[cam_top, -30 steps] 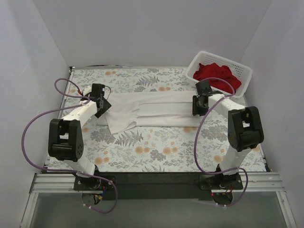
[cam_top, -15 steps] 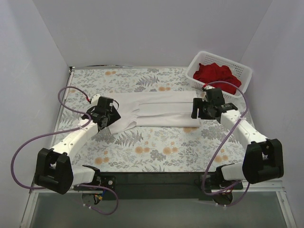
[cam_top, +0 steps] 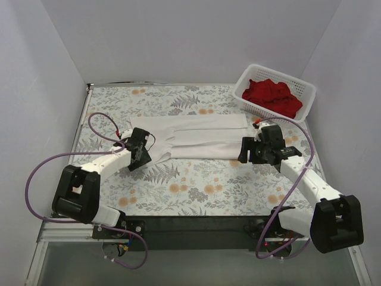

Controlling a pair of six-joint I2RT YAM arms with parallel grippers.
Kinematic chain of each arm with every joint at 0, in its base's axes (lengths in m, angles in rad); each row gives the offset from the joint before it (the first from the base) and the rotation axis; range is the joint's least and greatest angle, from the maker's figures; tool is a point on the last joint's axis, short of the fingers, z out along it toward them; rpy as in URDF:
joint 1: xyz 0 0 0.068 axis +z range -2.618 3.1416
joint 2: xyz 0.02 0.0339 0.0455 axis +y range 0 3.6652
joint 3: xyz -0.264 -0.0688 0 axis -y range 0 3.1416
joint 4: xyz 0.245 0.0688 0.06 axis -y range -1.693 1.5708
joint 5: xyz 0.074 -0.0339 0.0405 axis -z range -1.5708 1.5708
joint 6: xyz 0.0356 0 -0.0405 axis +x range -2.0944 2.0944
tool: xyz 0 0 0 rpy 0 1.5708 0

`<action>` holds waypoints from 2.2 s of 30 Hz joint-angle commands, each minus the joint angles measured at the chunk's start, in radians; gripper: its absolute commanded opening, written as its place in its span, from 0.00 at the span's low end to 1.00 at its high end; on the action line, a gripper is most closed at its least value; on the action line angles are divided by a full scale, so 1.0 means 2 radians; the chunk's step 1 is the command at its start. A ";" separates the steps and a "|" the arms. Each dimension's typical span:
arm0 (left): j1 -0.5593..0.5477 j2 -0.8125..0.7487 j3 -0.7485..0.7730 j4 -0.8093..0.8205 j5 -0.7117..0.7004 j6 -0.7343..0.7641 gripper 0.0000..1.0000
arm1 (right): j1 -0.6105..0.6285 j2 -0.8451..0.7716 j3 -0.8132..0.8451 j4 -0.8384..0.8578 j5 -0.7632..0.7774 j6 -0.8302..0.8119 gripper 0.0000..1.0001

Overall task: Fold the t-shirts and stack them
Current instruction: Fold the tshirt

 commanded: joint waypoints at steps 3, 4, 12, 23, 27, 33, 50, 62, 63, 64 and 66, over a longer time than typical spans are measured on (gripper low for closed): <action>-0.002 0.015 0.001 0.012 -0.021 -0.004 0.47 | 0.002 -0.006 -0.011 0.026 -0.015 -0.004 0.77; -0.002 0.017 -0.001 0.013 -0.022 -0.004 0.46 | 0.001 -0.004 -0.013 0.028 -0.015 -0.004 0.77; -0.002 0.042 0.004 0.019 -0.024 -0.004 0.23 | 0.001 0.002 -0.027 0.038 -0.025 -0.007 0.76; -0.001 0.038 0.089 0.009 -0.038 0.013 0.00 | 0.002 -0.005 -0.028 0.038 -0.032 -0.010 0.75; 0.000 0.073 0.153 0.016 -0.051 0.028 0.00 | 0.002 -0.003 -0.026 0.038 -0.032 -0.009 0.75; 0.013 0.150 0.240 0.036 -0.064 0.038 0.00 | 0.001 0.010 -0.028 0.047 -0.038 -0.008 0.75; 0.049 0.240 0.310 0.081 -0.039 0.033 0.15 | 0.002 0.048 0.024 0.081 -0.041 -0.003 0.72; 0.059 0.178 0.297 0.112 -0.018 0.028 0.62 | 0.001 0.121 0.060 0.129 -0.050 0.008 0.65; 0.061 0.166 0.278 0.111 -0.017 0.025 0.62 | 0.000 0.125 0.063 0.133 -0.050 0.008 0.64; 0.062 0.151 0.267 0.112 -0.016 0.019 0.63 | 0.000 0.129 0.064 0.139 -0.050 0.008 0.63; 0.070 0.106 0.224 0.111 -0.009 0.004 0.63 | -0.003 0.143 0.069 0.146 -0.048 0.008 0.59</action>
